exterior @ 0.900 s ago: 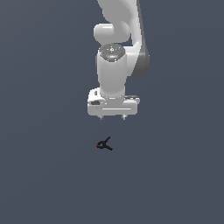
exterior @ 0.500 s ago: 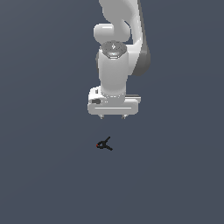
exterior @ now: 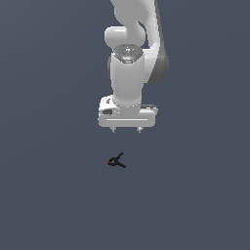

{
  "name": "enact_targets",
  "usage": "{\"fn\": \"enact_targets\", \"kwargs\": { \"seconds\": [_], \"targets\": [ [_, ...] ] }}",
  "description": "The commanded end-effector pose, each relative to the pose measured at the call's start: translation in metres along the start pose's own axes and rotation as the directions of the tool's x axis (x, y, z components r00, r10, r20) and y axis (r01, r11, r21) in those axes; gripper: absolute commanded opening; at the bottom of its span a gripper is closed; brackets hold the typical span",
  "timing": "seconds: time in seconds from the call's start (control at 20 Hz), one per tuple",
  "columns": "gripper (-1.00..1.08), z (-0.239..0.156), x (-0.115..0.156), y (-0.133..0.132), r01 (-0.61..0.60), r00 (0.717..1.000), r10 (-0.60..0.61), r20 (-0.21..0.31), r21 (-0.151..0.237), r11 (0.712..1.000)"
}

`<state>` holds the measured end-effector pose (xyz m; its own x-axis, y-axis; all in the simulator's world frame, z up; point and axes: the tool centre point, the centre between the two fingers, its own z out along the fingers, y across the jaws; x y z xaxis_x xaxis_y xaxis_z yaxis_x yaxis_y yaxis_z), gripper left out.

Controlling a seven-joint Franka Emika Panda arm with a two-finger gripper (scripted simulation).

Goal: Pick up the object and move it to a goal position.

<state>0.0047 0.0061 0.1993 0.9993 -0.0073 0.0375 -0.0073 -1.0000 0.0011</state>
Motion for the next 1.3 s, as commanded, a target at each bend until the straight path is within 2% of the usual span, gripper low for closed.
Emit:
{"fn": "enact_targets", "kwargs": {
  "seconds": [0.0,0.4,0.7,0.95,1.25],
  "targets": [
    [1.0,0.001,0.0,0.0,-0.007,1.0,0.007,0.0,0.0,1.0],
    [1.0,0.009,0.004,0.003,-0.094,0.996,0.094,0.005,0.005,0.996],
    [1.0,0.02,0.01,0.007,-0.214,0.977,0.214,0.011,0.008,0.977],
    [1.0,0.034,0.016,0.011,-0.349,0.937,0.349,0.019,0.009,0.937],
    [1.0,0.052,0.023,0.018,-0.513,0.858,0.512,0.027,0.006,0.859]
  ]
}}
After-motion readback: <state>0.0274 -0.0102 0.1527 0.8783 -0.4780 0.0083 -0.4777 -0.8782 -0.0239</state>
